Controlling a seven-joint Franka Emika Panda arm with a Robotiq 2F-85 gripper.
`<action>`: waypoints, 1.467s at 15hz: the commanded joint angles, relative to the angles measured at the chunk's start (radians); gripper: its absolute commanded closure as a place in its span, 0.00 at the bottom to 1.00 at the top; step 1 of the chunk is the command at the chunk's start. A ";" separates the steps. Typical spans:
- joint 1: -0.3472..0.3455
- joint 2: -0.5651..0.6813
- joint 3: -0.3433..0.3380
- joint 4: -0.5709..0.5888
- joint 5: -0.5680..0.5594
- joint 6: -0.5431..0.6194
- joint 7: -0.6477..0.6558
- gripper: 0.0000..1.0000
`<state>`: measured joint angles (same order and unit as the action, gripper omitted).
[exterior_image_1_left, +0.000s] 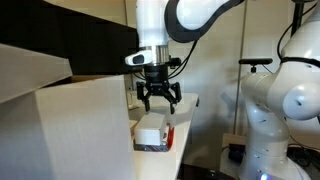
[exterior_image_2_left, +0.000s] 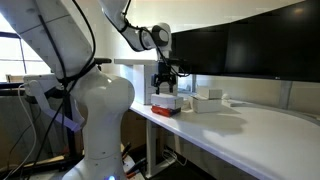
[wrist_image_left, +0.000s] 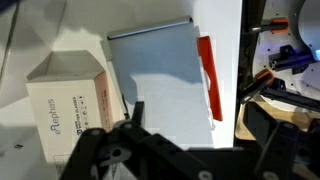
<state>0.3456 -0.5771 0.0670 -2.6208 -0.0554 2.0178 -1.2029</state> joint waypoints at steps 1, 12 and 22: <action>-0.019 0.083 0.003 0.056 -0.013 0.010 0.000 0.00; -0.048 0.229 0.010 0.164 -0.011 0.003 -0.012 0.00; -0.053 0.228 0.014 0.172 -0.006 0.000 -0.015 0.00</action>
<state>0.3140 -0.3423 0.0658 -2.4492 -0.0554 2.0178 -1.2035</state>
